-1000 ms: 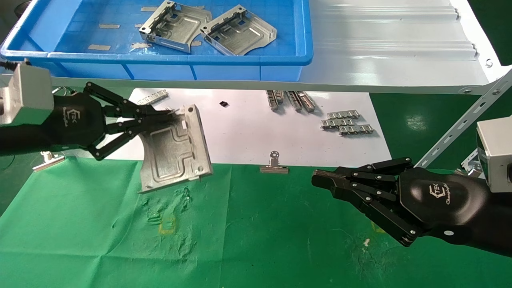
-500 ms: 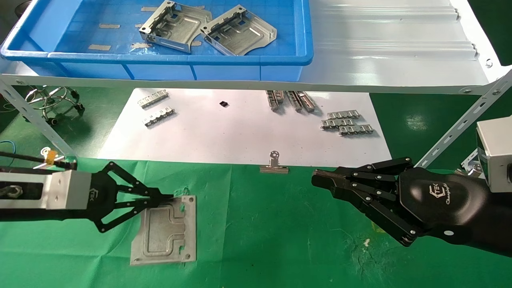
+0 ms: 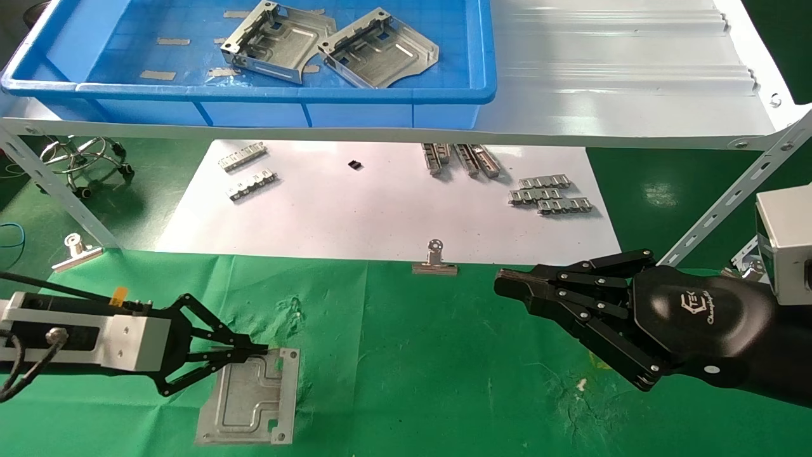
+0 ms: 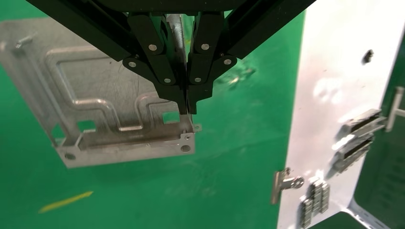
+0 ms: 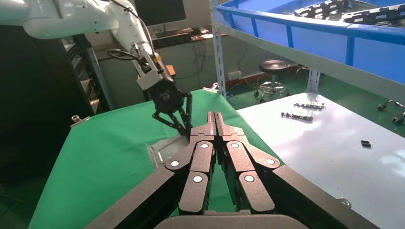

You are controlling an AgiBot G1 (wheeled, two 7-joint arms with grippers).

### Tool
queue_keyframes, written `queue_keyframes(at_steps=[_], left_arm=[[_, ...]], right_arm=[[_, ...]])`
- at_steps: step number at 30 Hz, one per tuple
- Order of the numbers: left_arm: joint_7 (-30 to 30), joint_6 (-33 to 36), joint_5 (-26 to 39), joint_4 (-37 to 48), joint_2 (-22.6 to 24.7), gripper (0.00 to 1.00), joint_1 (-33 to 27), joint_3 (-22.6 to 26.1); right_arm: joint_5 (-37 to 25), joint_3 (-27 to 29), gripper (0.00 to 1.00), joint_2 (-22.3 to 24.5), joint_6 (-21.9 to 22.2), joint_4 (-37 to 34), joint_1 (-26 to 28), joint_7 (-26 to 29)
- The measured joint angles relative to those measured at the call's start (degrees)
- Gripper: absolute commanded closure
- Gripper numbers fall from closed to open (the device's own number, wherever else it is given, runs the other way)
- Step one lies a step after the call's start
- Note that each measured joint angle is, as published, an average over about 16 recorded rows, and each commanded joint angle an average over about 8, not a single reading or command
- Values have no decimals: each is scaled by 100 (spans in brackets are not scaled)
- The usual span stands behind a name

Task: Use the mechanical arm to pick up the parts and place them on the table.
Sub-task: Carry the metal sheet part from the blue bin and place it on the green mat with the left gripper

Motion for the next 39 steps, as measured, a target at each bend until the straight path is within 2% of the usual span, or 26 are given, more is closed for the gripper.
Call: queue_keyframes(at_steps=[14, 16, 18, 22, 23, 25, 27, 39], left_arm=[[970, -284, 162, 1147, 515, 99, -165, 116], [1085, -320, 168, 1263, 572, 87, -174, 115], [1193, -346, 170, 1369, 623, 70, -183, 112], [1393, -373, 182, 1543, 707, 23, -201, 114], [1438, -376, 184, 1582, 725, 14, -206, 114], [1519, -377, 192, 1654, 757, 5, -217, 118], [1590, -376, 197, 1723, 786, 0, -229, 119], [1782, -257, 116, 2064, 840, 0, -354, 62]], right_arm=[[0, 0, 100, 0, 0, 0, 0, 0], [0, 0, 100, 0, 0, 0, 0, 0], [0, 0, 100, 0, 0, 0, 0, 0], [0, 0, 100, 0, 0, 0, 0, 0], [0, 0, 100, 0, 0, 0, 0, 0], [0, 0, 100, 0, 0, 0, 0, 0], [0, 0, 100, 0, 0, 0, 0, 0], [0, 0, 100, 0, 0, 0, 0, 0]])
